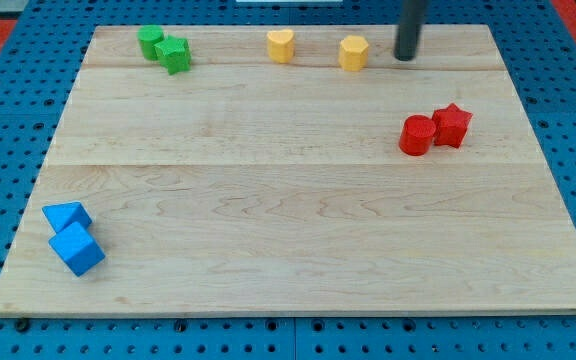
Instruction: Push the red blocks towards the center of the board
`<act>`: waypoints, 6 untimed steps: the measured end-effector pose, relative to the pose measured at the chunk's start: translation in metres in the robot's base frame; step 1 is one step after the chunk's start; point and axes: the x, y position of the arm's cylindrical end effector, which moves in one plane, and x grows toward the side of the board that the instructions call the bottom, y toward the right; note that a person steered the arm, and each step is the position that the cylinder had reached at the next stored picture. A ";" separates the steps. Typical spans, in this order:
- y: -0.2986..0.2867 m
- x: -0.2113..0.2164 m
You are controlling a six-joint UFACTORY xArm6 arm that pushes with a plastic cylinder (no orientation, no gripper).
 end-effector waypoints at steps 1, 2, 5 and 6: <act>0.038 0.037; 0.062 0.067; 0.044 0.114; -0.015 0.140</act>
